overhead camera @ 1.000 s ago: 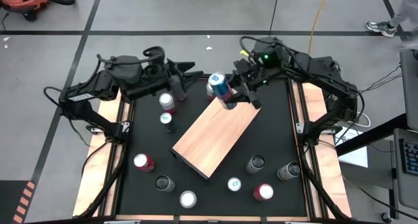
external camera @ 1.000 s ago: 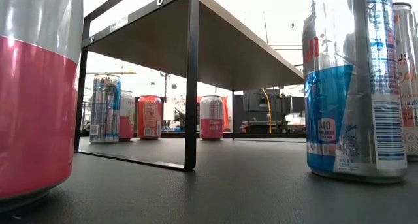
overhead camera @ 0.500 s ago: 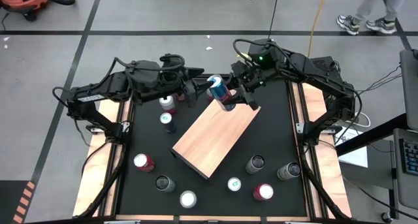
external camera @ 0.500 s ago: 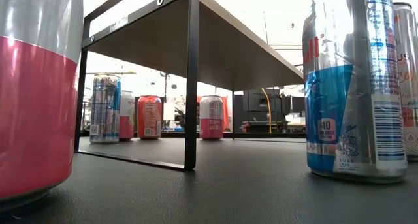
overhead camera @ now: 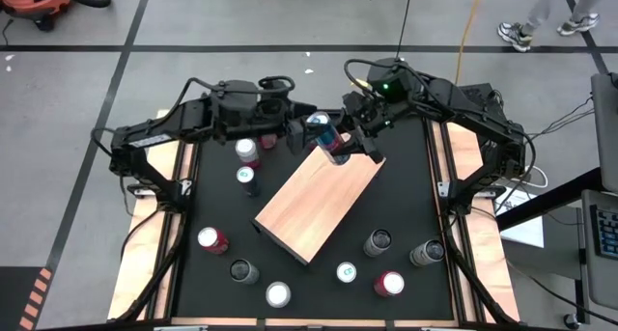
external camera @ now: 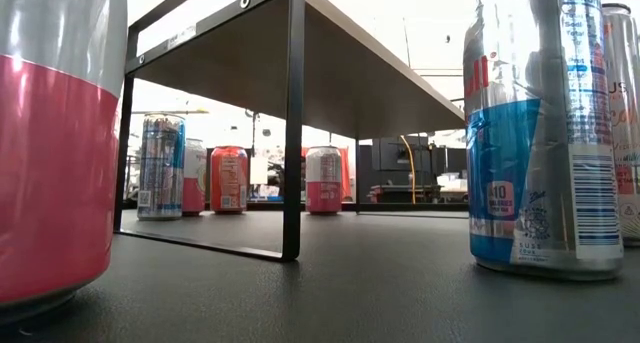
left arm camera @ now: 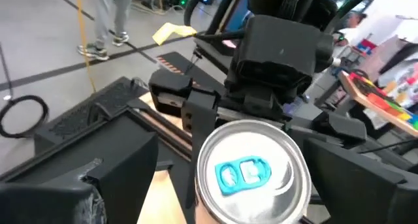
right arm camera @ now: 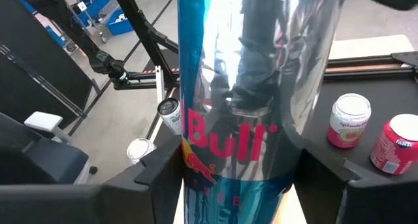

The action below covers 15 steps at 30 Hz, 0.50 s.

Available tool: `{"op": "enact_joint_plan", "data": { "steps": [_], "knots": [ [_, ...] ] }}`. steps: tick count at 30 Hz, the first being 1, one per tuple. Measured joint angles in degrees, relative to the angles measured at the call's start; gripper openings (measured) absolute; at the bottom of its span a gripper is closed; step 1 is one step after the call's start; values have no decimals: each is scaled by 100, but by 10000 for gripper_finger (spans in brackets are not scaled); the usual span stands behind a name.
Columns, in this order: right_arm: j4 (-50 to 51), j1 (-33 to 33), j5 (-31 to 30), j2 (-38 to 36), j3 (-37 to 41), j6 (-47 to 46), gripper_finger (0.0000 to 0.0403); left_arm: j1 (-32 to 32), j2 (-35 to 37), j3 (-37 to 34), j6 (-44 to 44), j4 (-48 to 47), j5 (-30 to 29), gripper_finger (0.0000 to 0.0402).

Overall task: Place canned beverage on shelf
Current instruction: Put the top blue soda can on the shelf

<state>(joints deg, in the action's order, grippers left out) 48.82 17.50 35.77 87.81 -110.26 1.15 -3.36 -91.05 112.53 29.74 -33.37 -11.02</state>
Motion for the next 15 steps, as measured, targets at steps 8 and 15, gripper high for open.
{"op": "enact_joint_plan", "data": {
  "steps": [8, 15],
  "knots": [
    [-4, 0, -5, 0, 0, 0, 215, -36, -157, -4, 0, -4, 278, 380],
    [-2, 2, -166, 0, 0, 0, 215, -36, -146, -2, 1, 110, 193, 345]
  ]
}}
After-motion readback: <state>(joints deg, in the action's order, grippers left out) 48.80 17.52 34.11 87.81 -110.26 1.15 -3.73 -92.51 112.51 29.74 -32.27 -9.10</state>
